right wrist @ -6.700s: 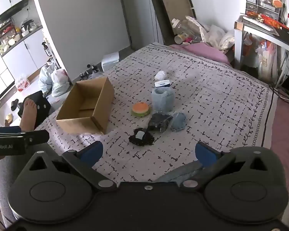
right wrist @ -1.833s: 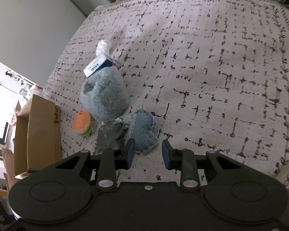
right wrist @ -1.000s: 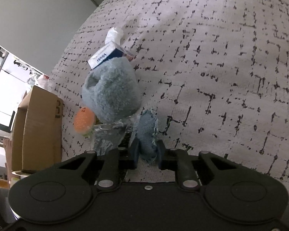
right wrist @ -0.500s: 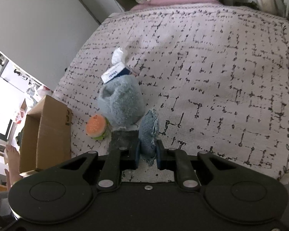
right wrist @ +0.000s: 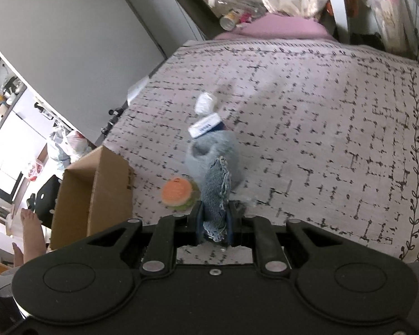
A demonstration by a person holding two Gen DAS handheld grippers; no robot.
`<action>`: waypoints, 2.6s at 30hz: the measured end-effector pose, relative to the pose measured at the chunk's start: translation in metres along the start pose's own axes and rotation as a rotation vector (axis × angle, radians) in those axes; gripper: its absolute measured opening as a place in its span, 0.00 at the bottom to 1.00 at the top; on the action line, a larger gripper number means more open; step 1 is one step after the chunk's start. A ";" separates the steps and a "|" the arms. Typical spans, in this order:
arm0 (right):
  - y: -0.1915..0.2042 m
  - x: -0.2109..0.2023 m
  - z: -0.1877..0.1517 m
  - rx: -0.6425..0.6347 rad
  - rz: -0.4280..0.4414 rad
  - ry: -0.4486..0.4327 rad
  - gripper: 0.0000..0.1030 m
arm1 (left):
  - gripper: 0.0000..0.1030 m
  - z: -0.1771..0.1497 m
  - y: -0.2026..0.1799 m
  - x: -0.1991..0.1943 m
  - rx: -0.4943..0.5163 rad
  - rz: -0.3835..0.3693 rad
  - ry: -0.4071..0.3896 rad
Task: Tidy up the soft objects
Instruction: 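Close the left tool on the black scrunchie while the right tool grasps the blue-grey plush, then carry both items over the cardboard box and open both tools to drop them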
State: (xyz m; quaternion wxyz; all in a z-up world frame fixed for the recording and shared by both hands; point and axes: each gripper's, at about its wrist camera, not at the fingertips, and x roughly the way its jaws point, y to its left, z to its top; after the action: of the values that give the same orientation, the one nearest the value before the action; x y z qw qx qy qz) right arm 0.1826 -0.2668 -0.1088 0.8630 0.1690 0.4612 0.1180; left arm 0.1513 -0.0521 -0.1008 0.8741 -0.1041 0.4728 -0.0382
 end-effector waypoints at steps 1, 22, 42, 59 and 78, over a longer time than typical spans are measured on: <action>0.004 -0.002 0.000 -0.004 0.003 -0.005 0.16 | 0.26 0.001 0.003 -0.004 -0.004 0.003 -0.007; 0.095 0.006 -0.001 -0.104 0.078 -0.034 0.16 | 0.26 0.028 0.099 -0.047 -0.113 0.088 -0.111; 0.164 0.055 -0.006 -0.175 0.119 0.035 0.16 | 0.28 0.039 0.179 -0.023 -0.233 0.158 -0.067; 0.201 0.084 -0.021 -0.169 0.203 0.130 0.21 | 0.48 0.034 0.207 -0.023 -0.293 0.174 -0.030; 0.155 0.048 -0.015 -0.138 0.151 0.082 0.62 | 0.75 0.034 0.179 -0.040 -0.245 0.215 -0.093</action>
State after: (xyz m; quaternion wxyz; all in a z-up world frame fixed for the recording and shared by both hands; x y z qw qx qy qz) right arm 0.1888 -0.1050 -0.0911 0.8417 0.1386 0.4727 0.2211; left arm 0.1519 0.1337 -0.0889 0.8750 -0.1603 0.4412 0.1185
